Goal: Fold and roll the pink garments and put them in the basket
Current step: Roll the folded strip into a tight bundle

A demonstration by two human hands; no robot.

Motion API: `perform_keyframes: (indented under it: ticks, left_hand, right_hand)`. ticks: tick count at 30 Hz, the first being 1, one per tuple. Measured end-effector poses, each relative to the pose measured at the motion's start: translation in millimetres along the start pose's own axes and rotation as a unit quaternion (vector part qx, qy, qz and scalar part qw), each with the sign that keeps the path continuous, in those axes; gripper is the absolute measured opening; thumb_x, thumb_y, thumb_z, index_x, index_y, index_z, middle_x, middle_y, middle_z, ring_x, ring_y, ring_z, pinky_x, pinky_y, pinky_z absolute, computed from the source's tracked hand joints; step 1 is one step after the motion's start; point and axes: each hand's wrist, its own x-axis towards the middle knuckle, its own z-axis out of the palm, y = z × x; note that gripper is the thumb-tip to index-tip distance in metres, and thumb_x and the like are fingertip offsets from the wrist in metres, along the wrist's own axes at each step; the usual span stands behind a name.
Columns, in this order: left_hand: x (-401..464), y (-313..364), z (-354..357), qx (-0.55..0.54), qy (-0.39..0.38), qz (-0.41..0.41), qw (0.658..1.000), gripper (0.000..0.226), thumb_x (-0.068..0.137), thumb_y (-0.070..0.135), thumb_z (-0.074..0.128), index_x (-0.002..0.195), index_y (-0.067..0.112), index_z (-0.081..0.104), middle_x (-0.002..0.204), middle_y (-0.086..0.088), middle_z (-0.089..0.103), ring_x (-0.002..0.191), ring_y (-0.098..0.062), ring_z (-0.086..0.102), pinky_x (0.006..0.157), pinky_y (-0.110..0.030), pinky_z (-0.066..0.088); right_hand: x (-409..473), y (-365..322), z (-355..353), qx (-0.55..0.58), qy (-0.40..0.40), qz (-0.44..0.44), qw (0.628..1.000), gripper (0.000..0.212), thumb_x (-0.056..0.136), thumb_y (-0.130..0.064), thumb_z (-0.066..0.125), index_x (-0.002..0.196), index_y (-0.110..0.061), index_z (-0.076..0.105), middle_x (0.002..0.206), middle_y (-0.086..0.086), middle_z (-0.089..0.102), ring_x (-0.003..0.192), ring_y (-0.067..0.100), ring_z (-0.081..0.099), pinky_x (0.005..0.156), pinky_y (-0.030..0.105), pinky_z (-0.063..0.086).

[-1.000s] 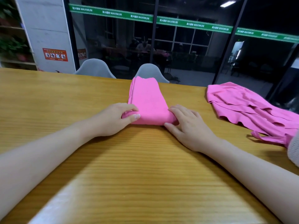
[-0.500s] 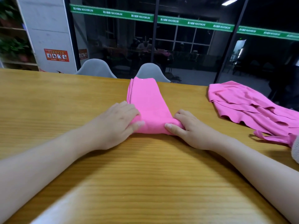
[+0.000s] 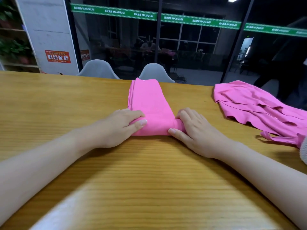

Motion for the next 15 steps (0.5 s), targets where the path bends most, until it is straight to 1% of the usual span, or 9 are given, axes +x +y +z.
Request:
perform_keyframes:
  ticks: [3, 5, 7, 8, 9, 10, 12, 14, 15]
  left_hand:
    - [1, -2, 5, 0.125, 0.085, 0.053, 0.987, 0.072, 0.096, 0.072, 0.007, 0.112, 0.028, 0.062, 0.097, 0.009, 0.05, 0.096, -0.014, 0.045, 0.096, -0.039, 0.033]
    - [-2, 0, 5, 0.187, 0.119, 0.07, 0.973, 0.07, 0.099, 0.067, 0.012, 0.117, 0.024, 0.064, 0.097, 0.007, 0.049, 0.094, -0.016, 0.047, 0.095, -0.037, 0.033]
    - [-4, 0, 6, 0.234, 0.119, 0.087, 0.961, 0.069, 0.098, 0.069, 0.022, 0.124, 0.018, 0.061, 0.102, 0.004, 0.056, 0.098, -0.018, 0.052, 0.098, -0.037, 0.033]
    - [-4, -2, 6, 0.24, 0.113, 0.088, 0.96, 0.07, 0.096, 0.071, 0.026, 0.126, 0.017, 0.059, 0.107, 0.003, 0.06, 0.101, -0.018, 0.053, 0.1, -0.036, 0.034]
    - [-4, -2, 5, 0.223, 0.102, 0.077, 0.966, 0.071, 0.094, 0.074, 0.028, 0.127, 0.018, 0.056, 0.11, 0.003, 0.062, 0.102, -0.018, 0.054, 0.1, -0.035, 0.035]
    - [-5, -3, 3, 0.19, 0.094, 0.058, 0.975, 0.07, 0.092, 0.076, 0.029, 0.127, 0.021, 0.055, 0.111, 0.004, 0.064, 0.103, -0.019, 0.055, 0.099, -0.034, 0.038]
    - [-6, -4, 1, 0.128, 0.086, 0.021, 0.988, 0.067, 0.092, 0.077, 0.031, 0.127, 0.025, 0.054, 0.11, 0.006, 0.066, 0.102, -0.022, 0.055, 0.094, -0.039, 0.044]
    - [-5, -1, 0, 0.107, 0.079, 0.01, 0.991, 0.061, 0.094, 0.07, 0.034, 0.127, 0.024, 0.057, 0.111, 0.005, 0.066, 0.102, -0.023, 0.055, 0.092, -0.042, 0.046]
    - [-4, 0, 1, 0.101, 0.077, 0.009, 0.992, 0.057, 0.095, 0.066, 0.035, 0.125, 0.023, 0.058, 0.111, 0.005, 0.066, 0.102, -0.023, 0.056, 0.093, -0.042, 0.046]
  right_hand:
    - [7, -1, 0, 0.058, -0.02, 0.031, 0.998, 0.05, 0.097, -0.069, 0.024, 0.103, -0.023, 0.045, 0.103, -0.009, 0.042, 0.098, 0.016, 0.042, 0.094, 0.041, 0.04]
    - [10, -2, 1, 0.1, -0.047, 0.06, 0.992, 0.038, 0.098, -0.064, 0.03, 0.094, -0.028, 0.04, 0.097, -0.009, 0.041, 0.098, 0.017, 0.042, 0.096, 0.042, 0.039]
    - [15, -2, -1, 0.116, -0.076, 0.078, 0.987, 0.032, 0.099, -0.061, 0.03, 0.085, -0.033, 0.035, 0.092, -0.011, 0.04, 0.098, 0.018, 0.041, 0.098, 0.044, 0.038]
    - [19, -2, -2, 0.118, -0.087, 0.084, 0.986, 0.034, 0.1, -0.06, 0.029, 0.082, -0.032, 0.034, 0.091, -0.011, 0.041, 0.097, 0.018, 0.041, 0.099, 0.045, 0.037]
    - [24, -1, -4, 0.117, -0.096, 0.09, 0.984, 0.037, 0.101, -0.059, 0.028, 0.08, -0.03, 0.035, 0.09, -0.009, 0.042, 0.097, 0.019, 0.041, 0.1, 0.046, 0.037]
    - [29, 1, -5, 0.112, -0.107, 0.093, 0.984, 0.042, 0.102, -0.059, 0.027, 0.079, -0.026, 0.037, 0.09, -0.006, 0.044, 0.096, 0.021, 0.042, 0.1, 0.047, 0.037]
    - [35, 5, -5, 0.098, -0.117, 0.092, 0.984, 0.05, 0.102, -0.063, 0.025, 0.079, -0.022, 0.041, 0.09, -0.002, 0.046, 0.095, 0.021, 0.043, 0.1, 0.049, 0.037]
    - [33, 7, -1, 0.079, -0.079, 0.066, 0.992, 0.058, 0.098, -0.071, 0.018, 0.085, -0.022, 0.047, 0.093, -0.002, 0.048, 0.095, 0.02, 0.043, 0.098, 0.047, 0.038]
    - [30, 9, 1, 0.054, -0.044, 0.041, 0.997, 0.061, 0.096, -0.071, 0.015, 0.092, -0.021, 0.05, 0.097, -0.002, 0.049, 0.096, 0.02, 0.044, 0.096, 0.046, 0.039]
